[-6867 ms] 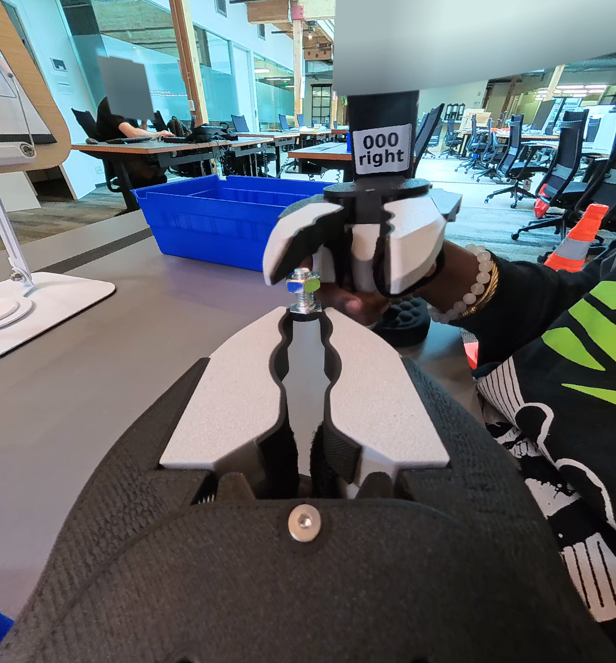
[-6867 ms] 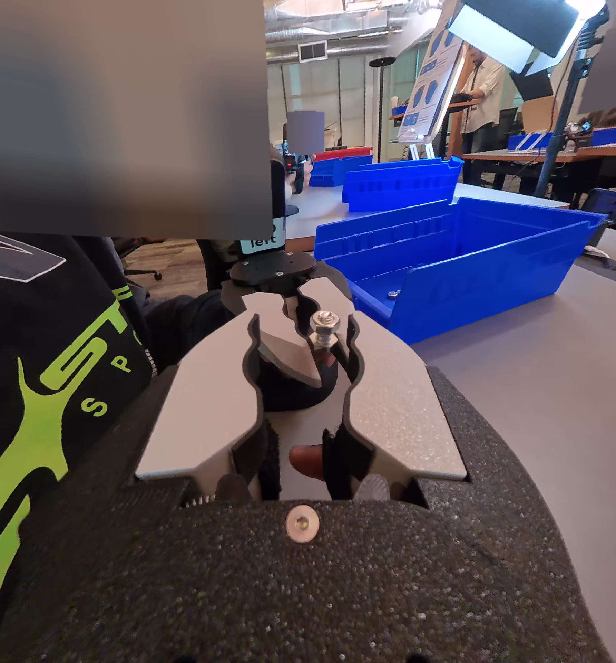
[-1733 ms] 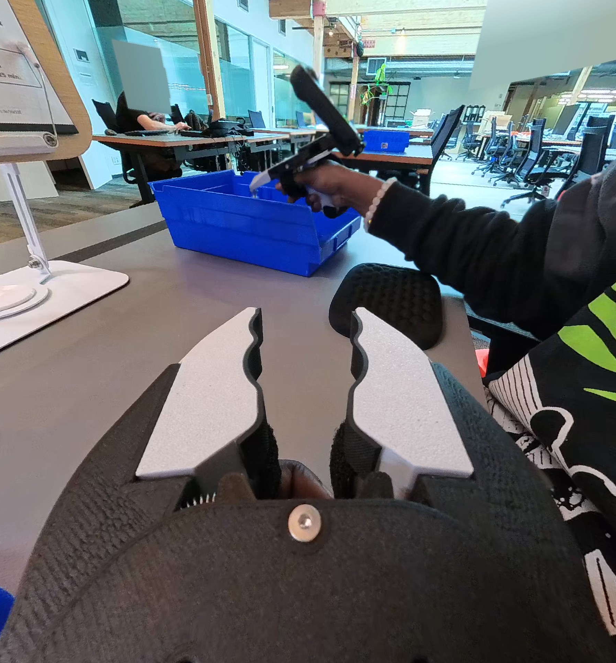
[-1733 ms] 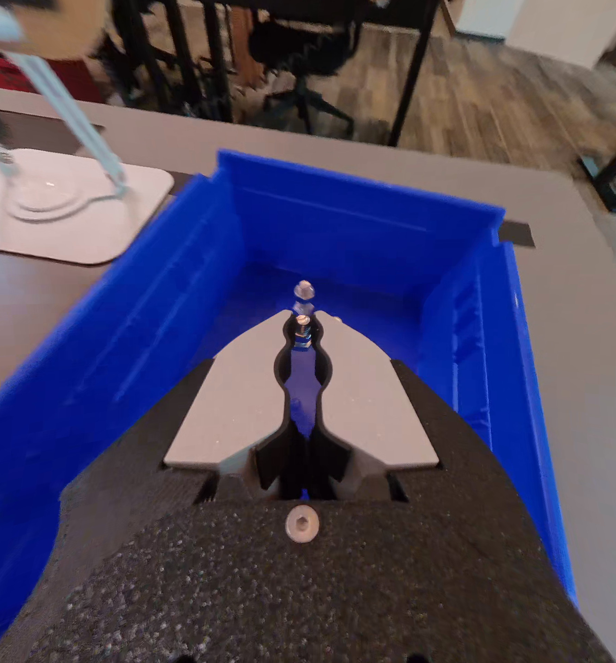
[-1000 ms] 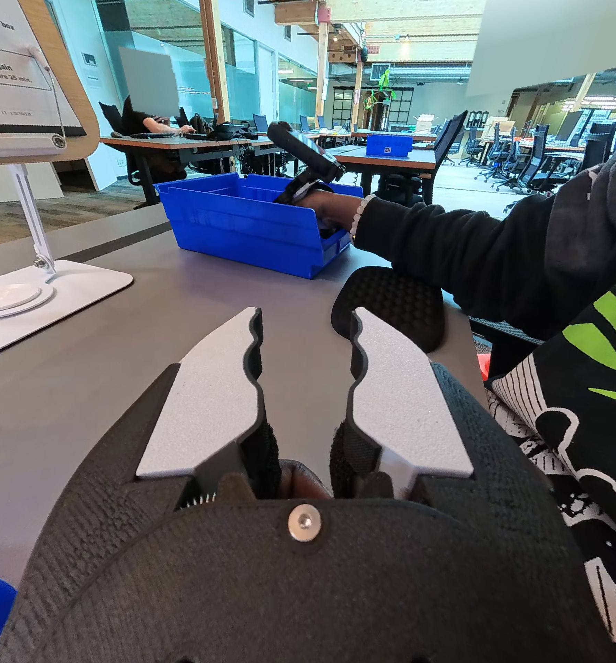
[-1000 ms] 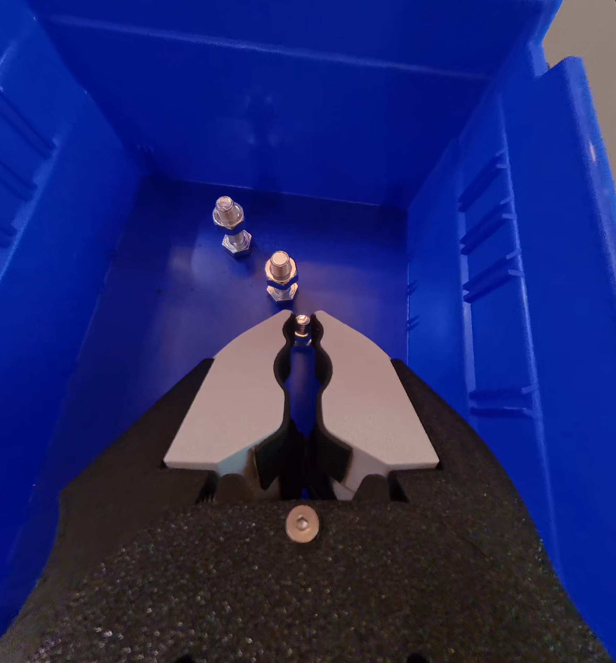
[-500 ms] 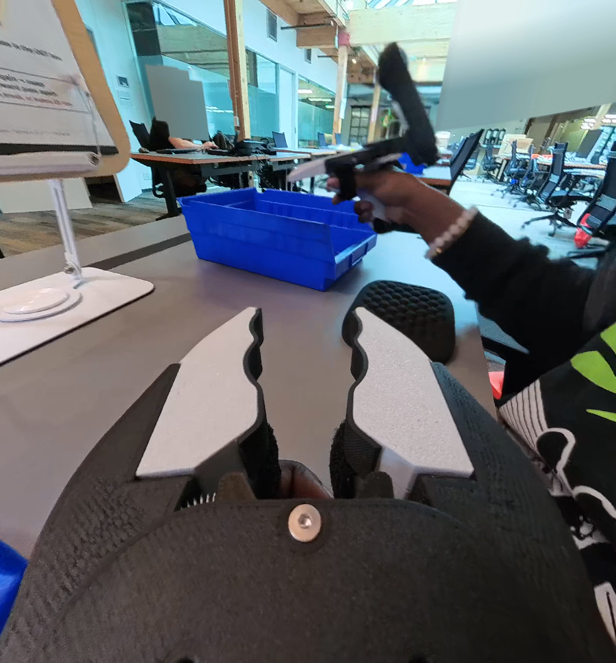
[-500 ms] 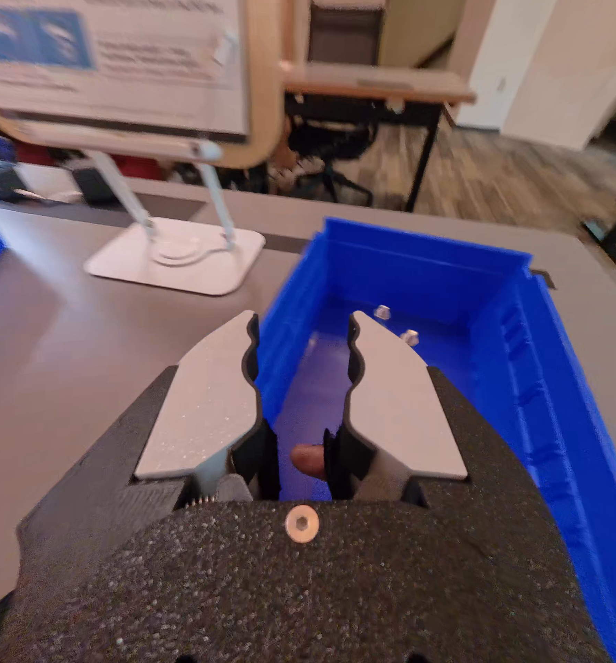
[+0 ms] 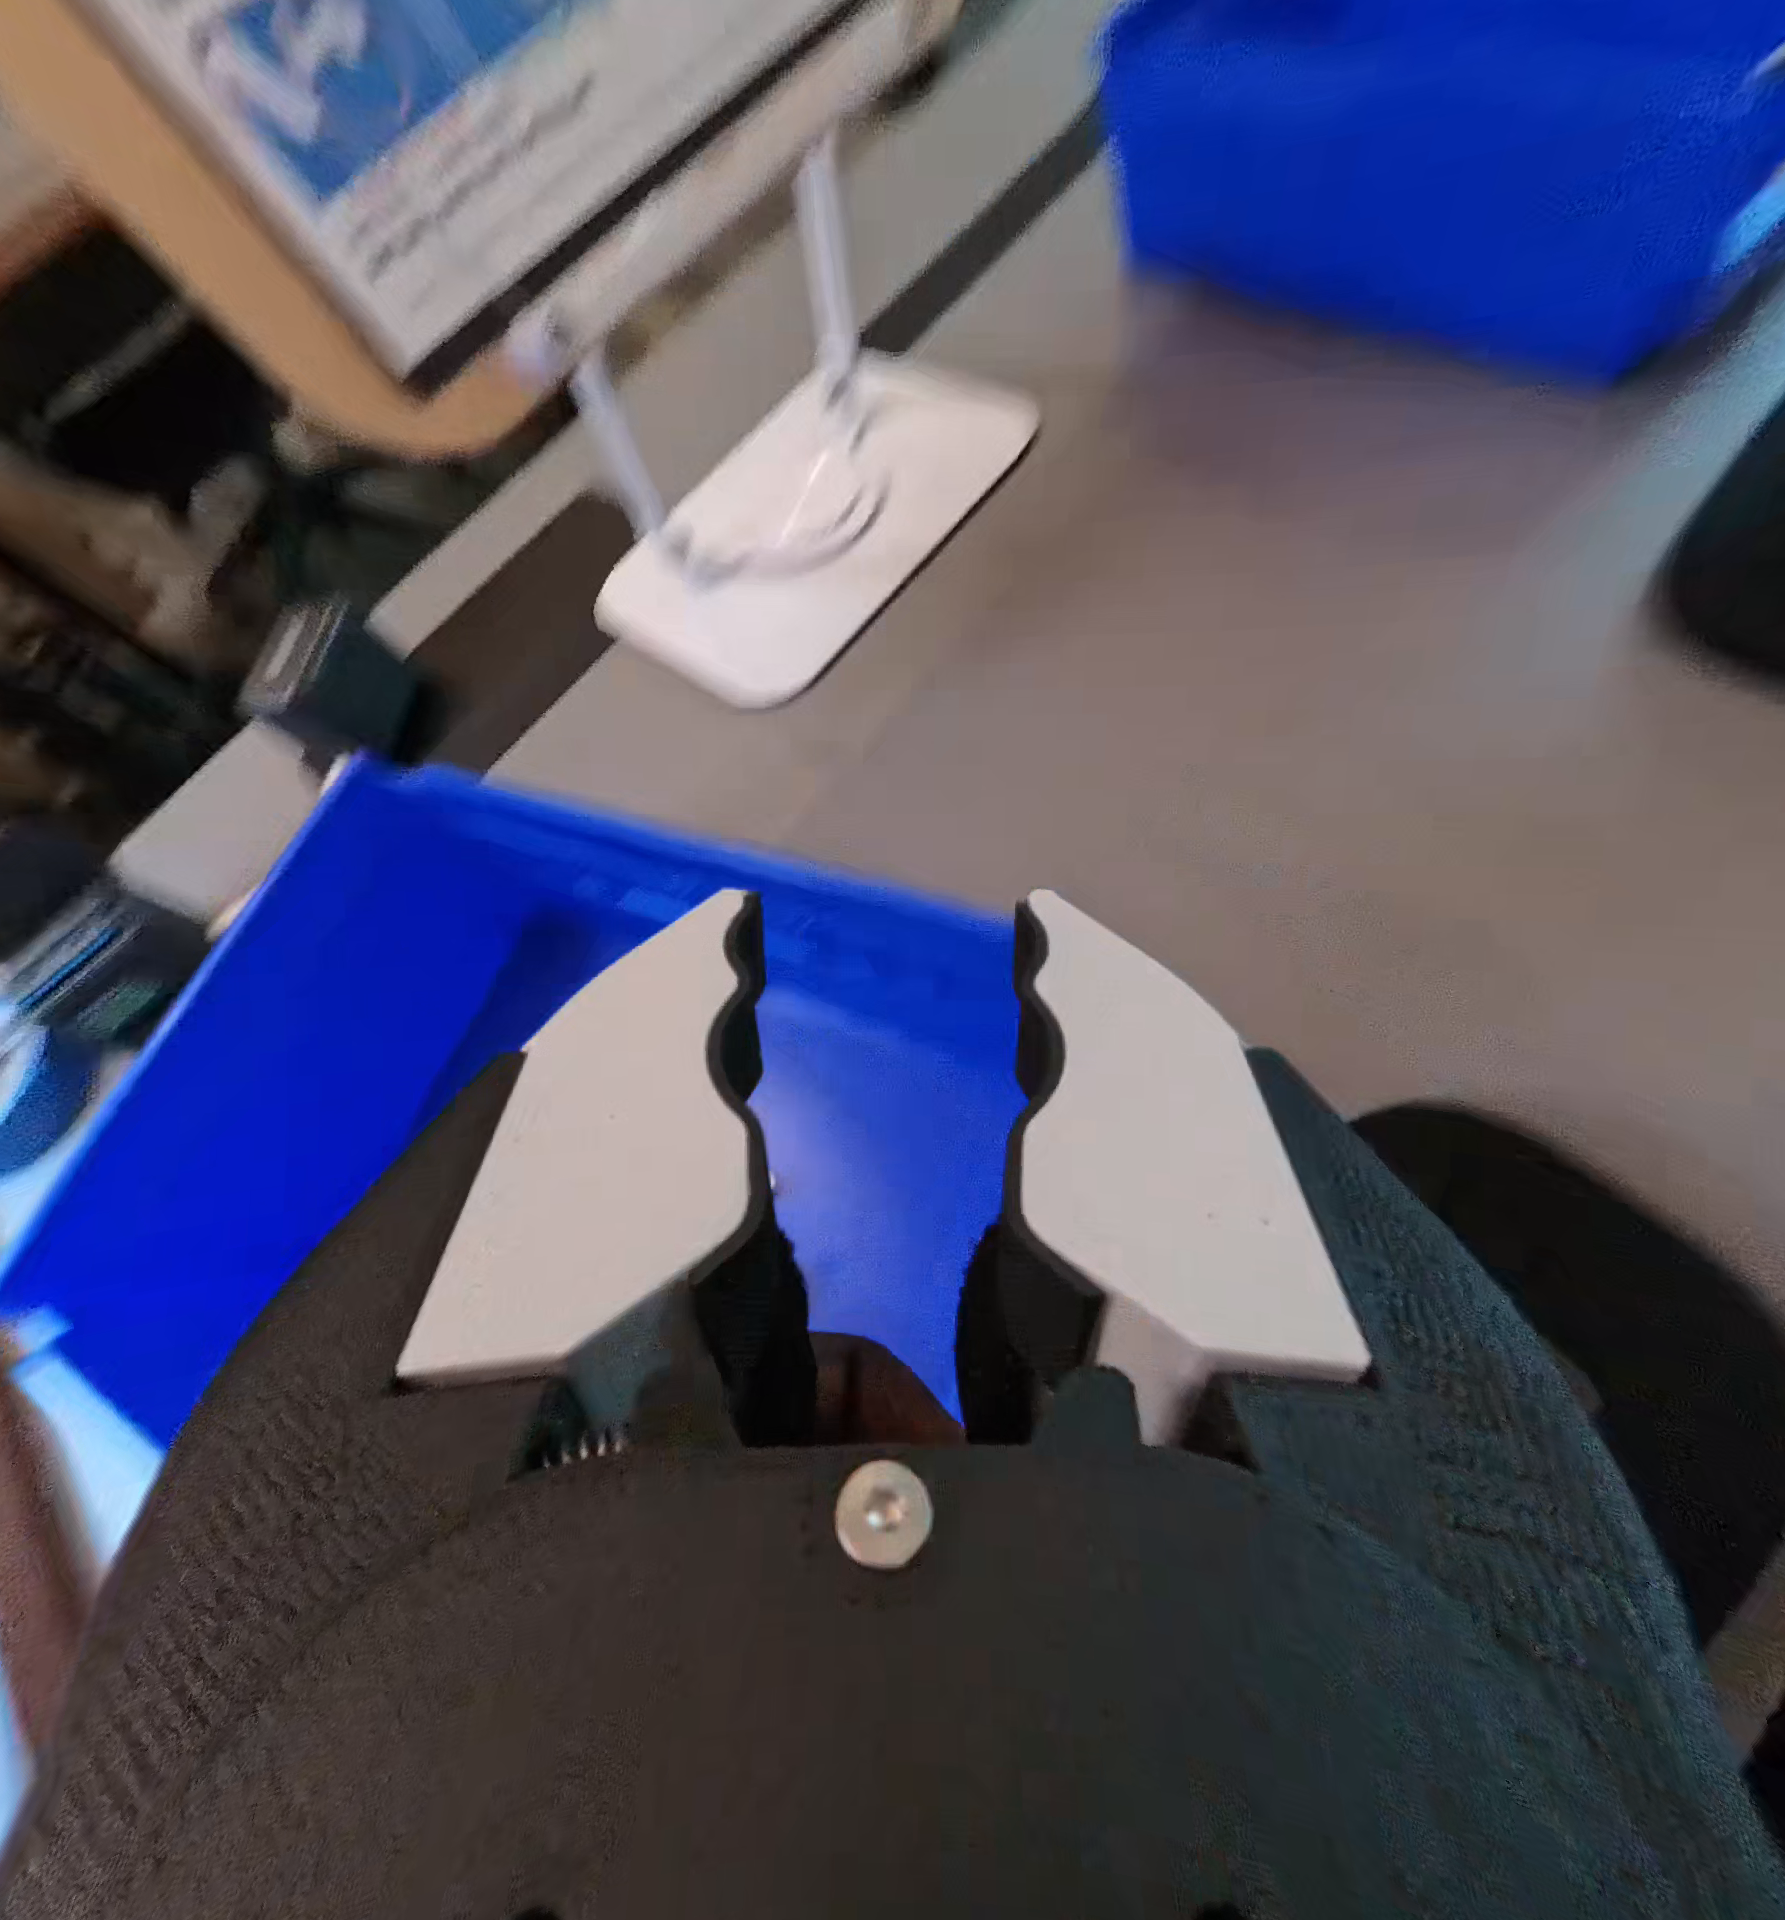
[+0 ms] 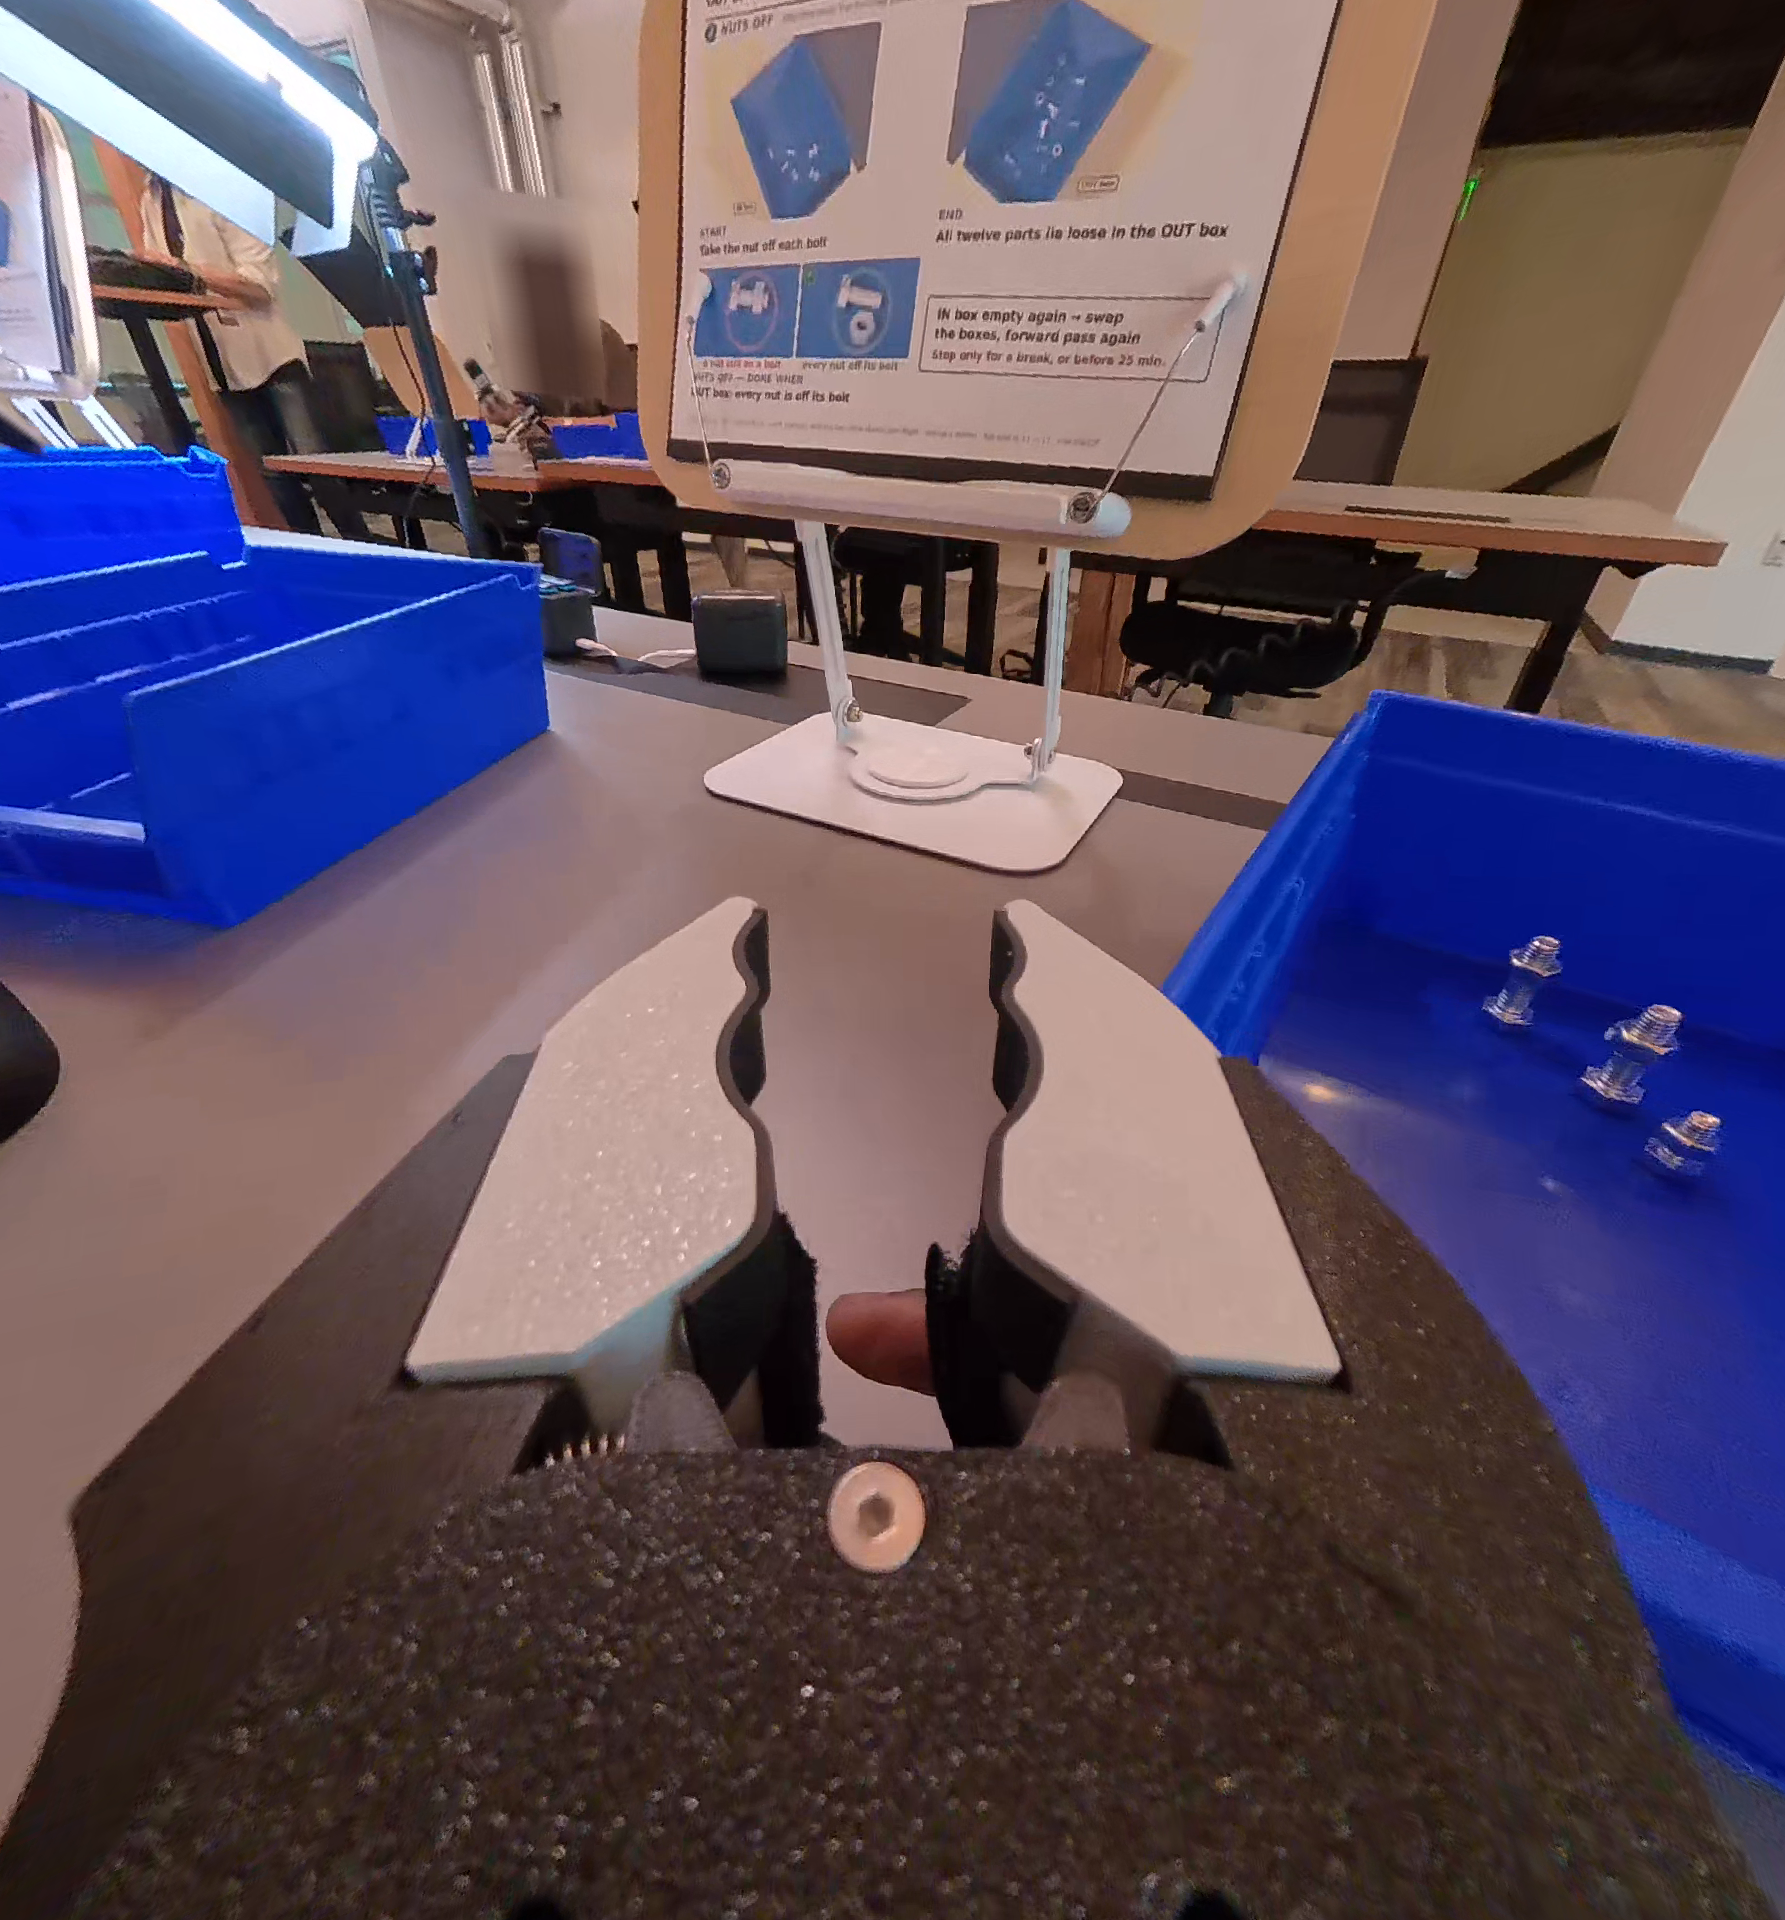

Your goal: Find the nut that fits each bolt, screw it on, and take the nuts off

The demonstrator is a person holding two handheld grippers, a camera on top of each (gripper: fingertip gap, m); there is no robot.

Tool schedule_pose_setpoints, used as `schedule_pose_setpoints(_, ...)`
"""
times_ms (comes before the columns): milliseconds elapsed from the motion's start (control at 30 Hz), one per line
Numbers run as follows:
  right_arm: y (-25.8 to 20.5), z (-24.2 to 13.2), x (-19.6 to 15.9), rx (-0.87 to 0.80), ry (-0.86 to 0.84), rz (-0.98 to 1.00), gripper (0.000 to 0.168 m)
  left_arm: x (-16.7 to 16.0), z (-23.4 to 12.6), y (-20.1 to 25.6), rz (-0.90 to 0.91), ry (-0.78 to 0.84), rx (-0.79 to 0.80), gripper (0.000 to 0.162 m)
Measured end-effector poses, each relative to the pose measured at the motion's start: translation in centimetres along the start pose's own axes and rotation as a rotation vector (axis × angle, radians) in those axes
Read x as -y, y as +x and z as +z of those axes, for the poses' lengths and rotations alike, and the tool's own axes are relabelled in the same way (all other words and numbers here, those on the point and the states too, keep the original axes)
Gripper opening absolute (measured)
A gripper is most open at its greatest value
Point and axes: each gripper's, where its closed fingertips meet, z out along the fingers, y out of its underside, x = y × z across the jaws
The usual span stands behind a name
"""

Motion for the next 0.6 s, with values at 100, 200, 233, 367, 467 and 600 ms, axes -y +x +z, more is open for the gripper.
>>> schedule_pose_setpoints(100,-0.1,-0.1,0.0,0.008,0.010,0.010,0.041,-3.3,0.5,-5.0,-0.004,-0.260,0.024,0.044)
schedule_pose_setpoints(200,-0.1,-0.2,-0.3,0.011,0.008,0.012,0.040,-6.7,2.1,-8.1,-0.072,-0.453,-0.021,0.041)
schedule_pose_setpoints(233,-0.1,-0.2,-0.5,0.013,0.004,0.013,0.040,-7.9,2.6,-9.0,-0.088,-0.516,-0.026,0.040)
schedule_pose_setpoints(367,-0.1,-0.3,-0.5,0.018,0.010,0.018,0.040,-11.7,4.6,-11.5,-0.127,-0.695,-0.050,0.035)
schedule_pose_setpoints(467,-0.1,-0.2,-0.6,0.021,0.010,0.026,0.040,-13.6,5.6,-12.9,-0.136,-0.786,-0.063,0.029)
schedule_pose_setpoints(600,-0.2,-0.2,-0.7,0.025,0.006,0.024,0.040,-15.1,6.8,-13.3,-0.176,-0.853,-0.116,0.027)
